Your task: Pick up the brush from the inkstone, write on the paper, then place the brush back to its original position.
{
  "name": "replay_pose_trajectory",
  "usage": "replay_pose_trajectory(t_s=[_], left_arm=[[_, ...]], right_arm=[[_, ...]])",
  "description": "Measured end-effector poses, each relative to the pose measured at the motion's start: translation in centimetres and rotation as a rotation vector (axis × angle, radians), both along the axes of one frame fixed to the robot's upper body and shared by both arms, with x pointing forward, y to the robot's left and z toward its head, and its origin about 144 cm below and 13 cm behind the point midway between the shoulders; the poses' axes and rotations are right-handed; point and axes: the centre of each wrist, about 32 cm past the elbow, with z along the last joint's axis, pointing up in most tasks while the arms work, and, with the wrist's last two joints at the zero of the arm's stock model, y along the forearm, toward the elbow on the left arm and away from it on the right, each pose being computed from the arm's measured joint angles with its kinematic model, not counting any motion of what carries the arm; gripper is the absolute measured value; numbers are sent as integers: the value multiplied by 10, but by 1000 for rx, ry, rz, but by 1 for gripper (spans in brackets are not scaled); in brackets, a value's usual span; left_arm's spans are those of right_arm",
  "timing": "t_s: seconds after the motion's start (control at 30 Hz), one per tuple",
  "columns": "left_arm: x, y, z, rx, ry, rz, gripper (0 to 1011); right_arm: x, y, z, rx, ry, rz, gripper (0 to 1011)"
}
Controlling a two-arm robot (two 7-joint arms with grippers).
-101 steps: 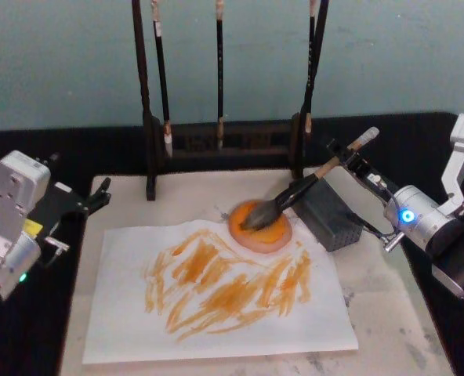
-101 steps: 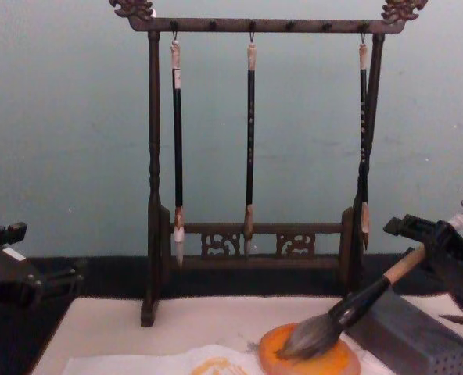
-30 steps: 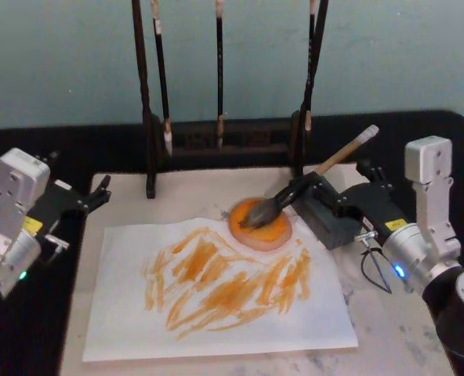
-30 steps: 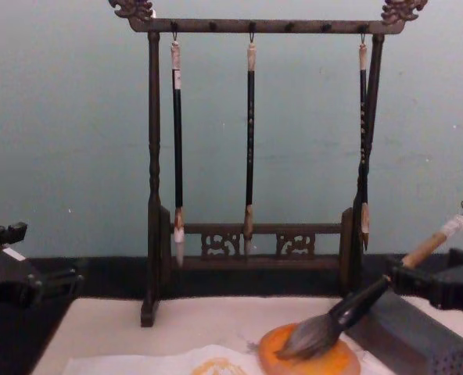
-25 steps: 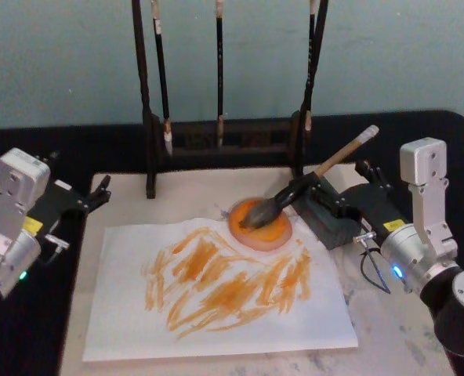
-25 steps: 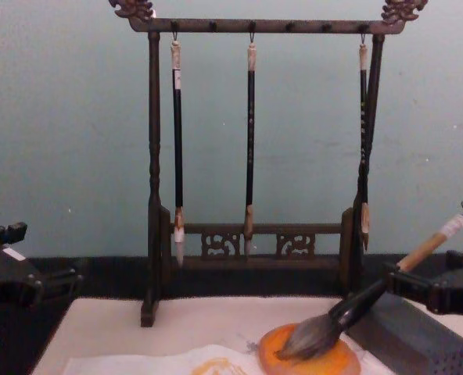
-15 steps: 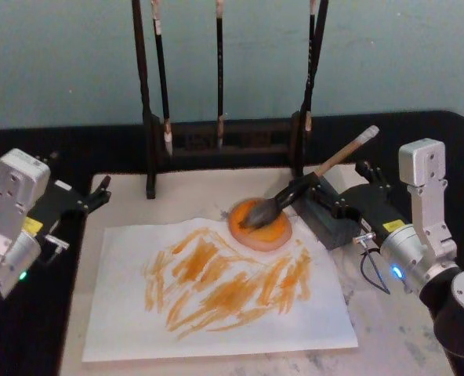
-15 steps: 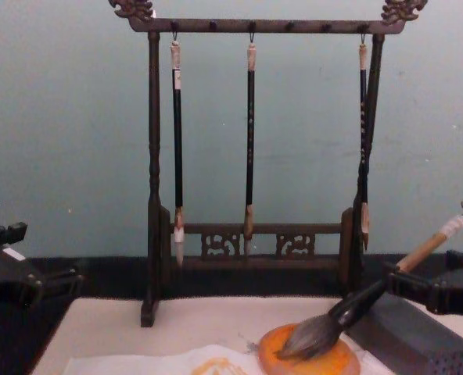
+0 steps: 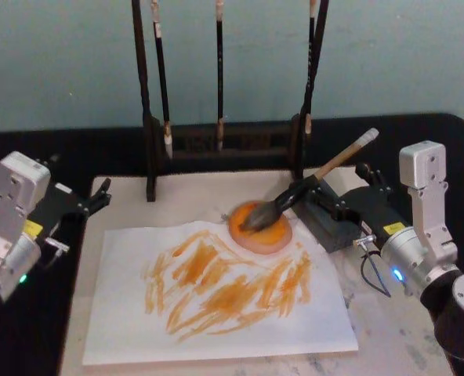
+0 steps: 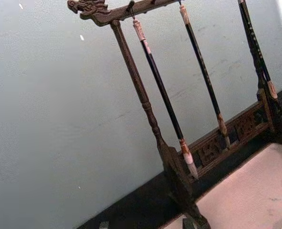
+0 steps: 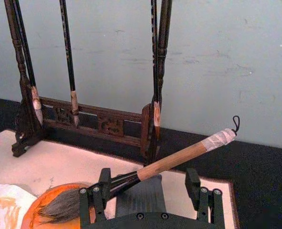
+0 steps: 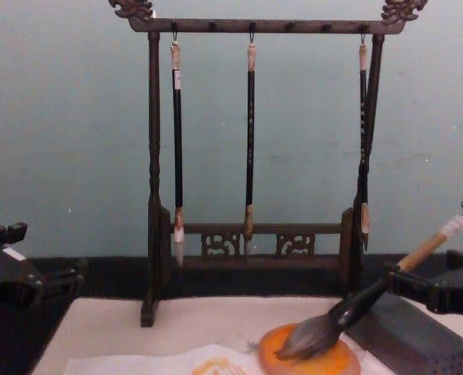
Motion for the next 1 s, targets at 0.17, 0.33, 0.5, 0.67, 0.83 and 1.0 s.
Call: replay_pose_trajectory(t_s=[0.17, 0.33, 0.5, 0.67, 0.83, 1.0], left_arm=[[0, 0, 0, 0, 0, 0, 1001], [0, 0, 0, 0, 0, 0, 1001], [0, 0, 0, 0, 0, 0, 1001], [0, 0, 0, 0, 0, 0, 1001], [0, 0, 0, 0, 0, 0, 1001], [0, 0, 0, 0, 0, 0, 1001]], right_arm=[[0, 0, 0, 1, 0, 0, 1000], [0, 0, 0, 1, 0, 0, 1000], [0, 0, 0, 2, 0, 0, 1000], [0, 0, 0, 2, 0, 0, 1000], [0, 0, 0, 2, 0, 0, 1000], [0, 0, 0, 2, 1, 0, 1000]])
